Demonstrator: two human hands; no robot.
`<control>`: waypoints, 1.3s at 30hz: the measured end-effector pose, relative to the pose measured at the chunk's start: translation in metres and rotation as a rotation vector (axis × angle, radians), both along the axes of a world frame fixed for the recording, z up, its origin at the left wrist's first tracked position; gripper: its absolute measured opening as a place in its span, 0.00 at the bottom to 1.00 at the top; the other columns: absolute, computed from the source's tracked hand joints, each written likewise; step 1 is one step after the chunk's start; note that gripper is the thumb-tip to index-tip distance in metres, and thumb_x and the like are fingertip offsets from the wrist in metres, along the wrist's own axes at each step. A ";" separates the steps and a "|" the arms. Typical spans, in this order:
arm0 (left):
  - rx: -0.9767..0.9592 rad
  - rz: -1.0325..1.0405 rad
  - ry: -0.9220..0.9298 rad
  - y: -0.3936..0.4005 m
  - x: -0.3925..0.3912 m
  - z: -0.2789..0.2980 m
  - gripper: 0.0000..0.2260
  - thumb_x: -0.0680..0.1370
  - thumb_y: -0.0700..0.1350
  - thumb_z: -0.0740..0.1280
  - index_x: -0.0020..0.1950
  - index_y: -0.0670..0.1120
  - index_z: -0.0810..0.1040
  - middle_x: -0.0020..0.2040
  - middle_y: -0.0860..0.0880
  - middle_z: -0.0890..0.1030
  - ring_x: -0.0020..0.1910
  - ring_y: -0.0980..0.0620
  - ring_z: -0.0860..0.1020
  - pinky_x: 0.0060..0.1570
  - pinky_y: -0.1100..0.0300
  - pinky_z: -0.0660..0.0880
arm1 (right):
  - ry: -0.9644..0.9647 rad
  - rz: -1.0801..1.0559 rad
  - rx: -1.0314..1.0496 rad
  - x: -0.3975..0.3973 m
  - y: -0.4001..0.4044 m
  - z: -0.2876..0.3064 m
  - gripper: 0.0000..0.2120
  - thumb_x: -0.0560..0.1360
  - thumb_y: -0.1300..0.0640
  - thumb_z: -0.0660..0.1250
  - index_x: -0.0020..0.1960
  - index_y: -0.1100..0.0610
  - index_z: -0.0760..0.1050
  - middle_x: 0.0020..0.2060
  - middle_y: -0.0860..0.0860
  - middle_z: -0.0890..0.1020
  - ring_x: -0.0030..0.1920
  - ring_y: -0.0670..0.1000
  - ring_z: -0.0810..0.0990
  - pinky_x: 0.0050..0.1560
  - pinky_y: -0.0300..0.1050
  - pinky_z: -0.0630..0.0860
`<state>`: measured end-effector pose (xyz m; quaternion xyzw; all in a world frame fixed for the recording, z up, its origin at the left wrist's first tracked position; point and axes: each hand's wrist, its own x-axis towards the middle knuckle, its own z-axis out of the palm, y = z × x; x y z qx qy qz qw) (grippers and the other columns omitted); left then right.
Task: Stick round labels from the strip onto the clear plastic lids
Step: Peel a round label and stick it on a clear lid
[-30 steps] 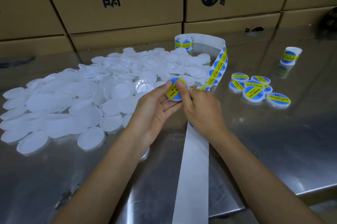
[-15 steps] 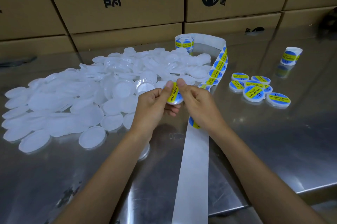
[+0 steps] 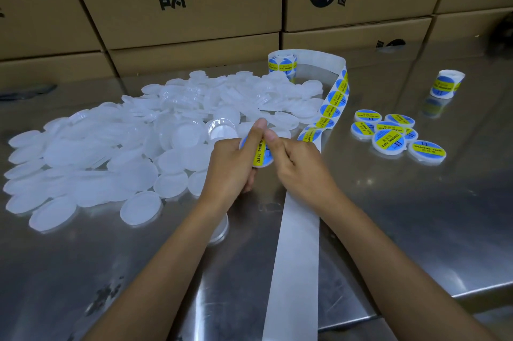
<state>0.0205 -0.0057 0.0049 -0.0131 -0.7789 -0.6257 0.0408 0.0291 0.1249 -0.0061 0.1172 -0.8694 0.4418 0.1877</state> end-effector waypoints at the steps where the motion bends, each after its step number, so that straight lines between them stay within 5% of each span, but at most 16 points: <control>1: -0.027 0.002 0.017 0.000 0.000 0.000 0.31 0.79 0.67 0.62 0.23 0.48 0.65 0.21 0.46 0.66 0.20 0.51 0.66 0.21 0.65 0.63 | -0.011 -0.003 -0.035 0.000 -0.001 0.000 0.26 0.84 0.47 0.54 0.29 0.55 0.60 0.22 0.48 0.63 0.28 0.49 0.64 0.35 0.47 0.61; 4: 0.006 -0.047 0.052 0.003 -0.001 0.000 0.28 0.81 0.64 0.59 0.28 0.48 0.66 0.23 0.50 0.63 0.22 0.53 0.63 0.22 0.65 0.61 | -0.046 0.008 -0.198 -0.001 -0.001 0.003 0.27 0.83 0.44 0.55 0.31 0.58 0.59 0.25 0.48 0.62 0.29 0.47 0.62 0.35 0.46 0.62; 7: 0.075 -0.113 0.060 0.004 -0.001 -0.001 0.26 0.84 0.61 0.55 0.33 0.46 0.73 0.23 0.51 0.65 0.23 0.54 0.63 0.24 0.63 0.63 | -0.107 0.066 -0.290 -0.002 0.000 0.005 0.32 0.80 0.38 0.59 0.34 0.66 0.66 0.28 0.60 0.66 0.30 0.47 0.62 0.34 0.45 0.61; 9: 0.110 -0.116 0.066 0.003 -0.002 -0.003 0.25 0.86 0.57 0.52 0.46 0.40 0.80 0.24 0.51 0.68 0.24 0.55 0.67 0.26 0.63 0.67 | -0.157 0.112 -0.275 0.000 -0.002 0.003 0.35 0.77 0.35 0.63 0.39 0.71 0.70 0.29 0.62 0.72 0.29 0.48 0.65 0.34 0.47 0.65; 14: 0.218 -0.254 0.046 0.002 -0.005 0.000 0.21 0.86 0.52 0.52 0.47 0.40 0.77 0.33 0.46 0.77 0.31 0.51 0.73 0.34 0.61 0.73 | -0.104 0.105 -0.335 -0.001 -0.003 0.000 0.24 0.81 0.45 0.63 0.36 0.63 0.72 0.26 0.46 0.78 0.31 0.47 0.74 0.39 0.43 0.71; 16: 0.208 -0.334 0.040 0.000 -0.004 0.001 0.18 0.86 0.50 0.53 0.48 0.40 0.77 0.33 0.48 0.77 0.32 0.51 0.73 0.35 0.61 0.73 | -0.078 0.084 -0.358 -0.002 -0.001 -0.001 0.23 0.83 0.46 0.59 0.35 0.60 0.71 0.24 0.46 0.77 0.30 0.44 0.76 0.38 0.38 0.70; 20: 0.135 -0.442 0.057 -0.002 -0.001 0.001 0.10 0.86 0.41 0.57 0.51 0.38 0.74 0.37 0.48 0.78 0.35 0.53 0.74 0.39 0.62 0.74 | -0.062 0.046 -0.342 -0.003 0.001 -0.001 0.28 0.85 0.47 0.52 0.29 0.56 0.68 0.24 0.51 0.78 0.31 0.48 0.78 0.43 0.45 0.73; 22: 0.097 -0.455 0.060 -0.003 0.001 0.002 0.06 0.84 0.38 0.61 0.53 0.37 0.75 0.39 0.47 0.78 0.36 0.53 0.75 0.41 0.63 0.76 | -0.055 0.016 -0.315 -0.003 0.003 -0.001 0.29 0.85 0.47 0.51 0.27 0.55 0.67 0.22 0.48 0.77 0.29 0.44 0.75 0.39 0.38 0.69; 25: 0.103 -0.364 0.051 -0.006 0.001 0.003 0.11 0.82 0.40 0.66 0.57 0.32 0.75 0.37 0.47 0.80 0.35 0.52 0.77 0.39 0.62 0.77 | -0.064 -0.042 -0.289 -0.005 0.004 0.000 0.27 0.85 0.47 0.53 0.27 0.52 0.63 0.19 0.44 0.69 0.25 0.43 0.68 0.32 0.35 0.62; 28: 0.101 -0.254 0.071 -0.006 0.000 0.004 0.18 0.82 0.46 0.66 0.52 0.29 0.73 0.33 0.48 0.80 0.31 0.52 0.76 0.35 0.61 0.76 | -0.080 -0.049 -0.253 -0.005 0.005 0.001 0.24 0.84 0.45 0.54 0.31 0.54 0.60 0.23 0.45 0.62 0.27 0.44 0.62 0.31 0.37 0.59; 31: 0.124 -0.232 0.091 -0.004 0.001 0.003 0.16 0.84 0.48 0.63 0.45 0.36 0.74 0.31 0.48 0.80 0.28 0.52 0.75 0.31 0.61 0.76 | -0.094 -0.014 -0.289 -0.004 0.004 0.003 0.23 0.84 0.45 0.55 0.33 0.55 0.60 0.26 0.49 0.62 0.28 0.45 0.61 0.32 0.41 0.60; 39: 0.139 -0.133 0.072 -0.005 -0.004 -0.001 0.22 0.86 0.53 0.56 0.47 0.38 0.79 0.29 0.47 0.80 0.26 0.51 0.74 0.29 0.61 0.75 | -0.152 0.027 -0.329 -0.002 0.005 0.006 0.26 0.81 0.46 0.62 0.39 0.68 0.65 0.32 0.56 0.64 0.32 0.50 0.61 0.36 0.45 0.60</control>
